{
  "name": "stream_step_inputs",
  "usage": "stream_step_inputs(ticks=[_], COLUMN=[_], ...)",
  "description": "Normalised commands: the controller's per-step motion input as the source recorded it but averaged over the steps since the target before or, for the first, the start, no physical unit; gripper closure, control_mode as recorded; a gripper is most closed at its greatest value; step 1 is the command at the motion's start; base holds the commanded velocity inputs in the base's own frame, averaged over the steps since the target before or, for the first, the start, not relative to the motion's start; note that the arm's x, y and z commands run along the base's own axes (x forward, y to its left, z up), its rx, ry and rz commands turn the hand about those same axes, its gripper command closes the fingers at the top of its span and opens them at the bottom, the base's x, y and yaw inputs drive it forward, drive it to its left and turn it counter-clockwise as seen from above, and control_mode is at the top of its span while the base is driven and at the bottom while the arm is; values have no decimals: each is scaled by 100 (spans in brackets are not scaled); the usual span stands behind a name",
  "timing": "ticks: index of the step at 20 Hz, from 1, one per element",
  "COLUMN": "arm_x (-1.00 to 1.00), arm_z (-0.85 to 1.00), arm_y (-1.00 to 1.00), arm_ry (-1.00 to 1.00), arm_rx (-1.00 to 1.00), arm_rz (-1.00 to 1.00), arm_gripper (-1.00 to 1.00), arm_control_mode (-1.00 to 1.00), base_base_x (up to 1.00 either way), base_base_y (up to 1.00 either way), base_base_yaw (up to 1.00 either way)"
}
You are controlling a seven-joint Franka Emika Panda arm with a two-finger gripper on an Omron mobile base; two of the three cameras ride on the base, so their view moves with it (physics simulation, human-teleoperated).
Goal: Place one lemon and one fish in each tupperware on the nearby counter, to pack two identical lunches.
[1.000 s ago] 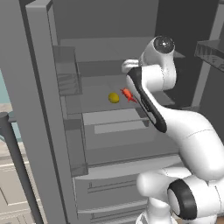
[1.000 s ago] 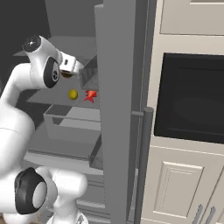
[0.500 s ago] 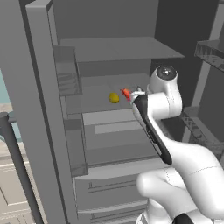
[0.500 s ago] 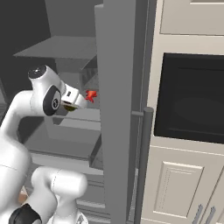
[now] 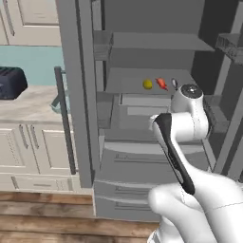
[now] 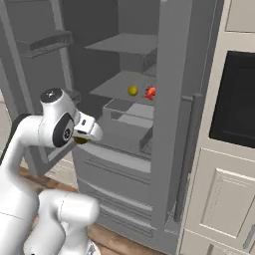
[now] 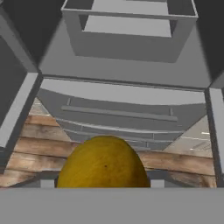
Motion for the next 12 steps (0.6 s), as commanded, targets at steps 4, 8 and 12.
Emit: stream_step_inputs(ticks=[4, 8, 12], arm_x=[0, 0, 0], arm_z=[0, 0, 0], arm_y=[0, 0, 0], arm_ry=[0, 0, 0], arm_rx=[0, 0, 0], arm_rz=[0, 0, 0], arm_gripper=[100, 100, 100], arm_control_mode=[100, 100, 100], base_base_x=[-100, -86, -53], base_base_y=[-1, 7, 26], base_base_yaw=[49, 59, 73])
